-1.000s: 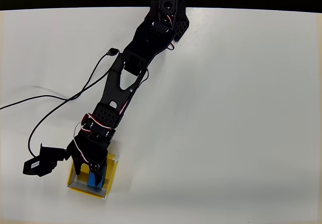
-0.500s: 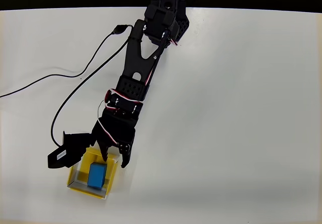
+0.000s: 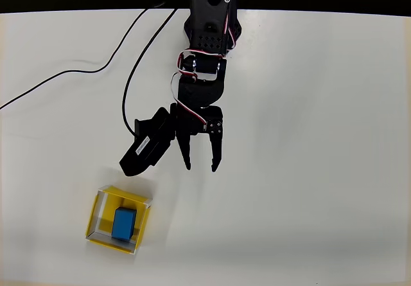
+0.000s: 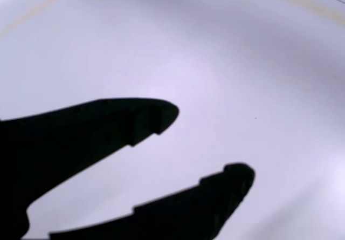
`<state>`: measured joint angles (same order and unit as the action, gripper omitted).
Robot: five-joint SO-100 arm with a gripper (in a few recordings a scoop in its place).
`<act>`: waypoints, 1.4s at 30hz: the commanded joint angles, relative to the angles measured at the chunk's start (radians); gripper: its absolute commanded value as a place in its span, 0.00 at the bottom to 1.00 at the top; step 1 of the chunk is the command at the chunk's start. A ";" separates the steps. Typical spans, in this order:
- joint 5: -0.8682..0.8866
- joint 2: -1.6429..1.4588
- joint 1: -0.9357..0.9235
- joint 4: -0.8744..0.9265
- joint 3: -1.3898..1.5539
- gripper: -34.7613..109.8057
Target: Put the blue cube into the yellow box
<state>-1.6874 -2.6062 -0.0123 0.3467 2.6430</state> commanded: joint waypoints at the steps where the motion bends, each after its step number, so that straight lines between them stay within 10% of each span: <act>1: -0.043 -0.204 0.034 -0.063 0.146 0.39; 26: -0.044 -0.739 0.069 0.986 0.502 0.24; 42: 0.078 -0.736 0.035 1.012 0.502 0.24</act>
<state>-1.6076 -3.3165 0.0245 1.3407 3.1170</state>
